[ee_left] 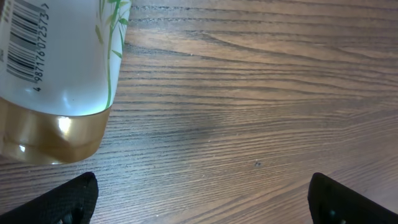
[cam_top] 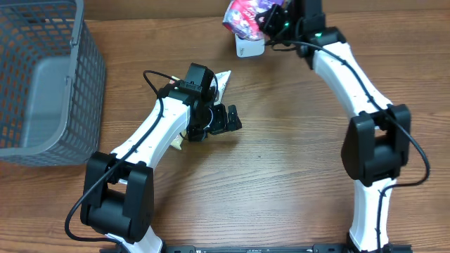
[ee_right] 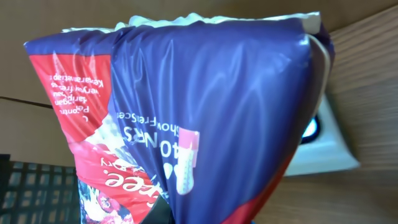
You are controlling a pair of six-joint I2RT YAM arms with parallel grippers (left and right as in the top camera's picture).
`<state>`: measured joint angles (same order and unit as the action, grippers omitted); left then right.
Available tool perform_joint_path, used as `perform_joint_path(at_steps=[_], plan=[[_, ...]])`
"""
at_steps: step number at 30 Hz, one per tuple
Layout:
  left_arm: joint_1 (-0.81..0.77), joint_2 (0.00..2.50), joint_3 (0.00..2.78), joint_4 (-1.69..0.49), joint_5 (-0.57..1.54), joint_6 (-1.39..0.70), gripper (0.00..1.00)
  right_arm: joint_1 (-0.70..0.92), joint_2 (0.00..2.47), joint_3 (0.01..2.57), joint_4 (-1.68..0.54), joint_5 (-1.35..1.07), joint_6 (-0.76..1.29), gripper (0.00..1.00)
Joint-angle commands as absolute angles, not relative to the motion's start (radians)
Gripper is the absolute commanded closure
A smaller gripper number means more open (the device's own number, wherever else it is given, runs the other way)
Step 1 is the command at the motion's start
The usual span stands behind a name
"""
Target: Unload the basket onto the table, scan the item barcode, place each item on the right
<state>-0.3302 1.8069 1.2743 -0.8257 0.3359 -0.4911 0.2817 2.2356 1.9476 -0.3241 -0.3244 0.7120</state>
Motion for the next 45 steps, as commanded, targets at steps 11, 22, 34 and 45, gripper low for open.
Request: perform_joint_path(at_steps=[11,22,34,45], plan=[[-0.334,1.819,1.28,-0.826,0.329,-0.472,0.0,0.295,2.305,1.969,-0.268,-0.18,0.763,0.96],[-0.334,1.819,1.28,-0.826,0.329,-0.472,0.0,0.182,2.191,1.972,-0.351,-0.21,0.729,0.96],[-0.334,1.819,1.28,-0.826,0.329,-0.472,0.0,-0.229,1.993,1.972,-0.778,-0.033,0.706,0.96],[-0.334,1.819,1.28,-0.825,0.329,-0.472,0.0,-0.72,2.011,1.924,-1.042,0.096,0.682,0.96]])
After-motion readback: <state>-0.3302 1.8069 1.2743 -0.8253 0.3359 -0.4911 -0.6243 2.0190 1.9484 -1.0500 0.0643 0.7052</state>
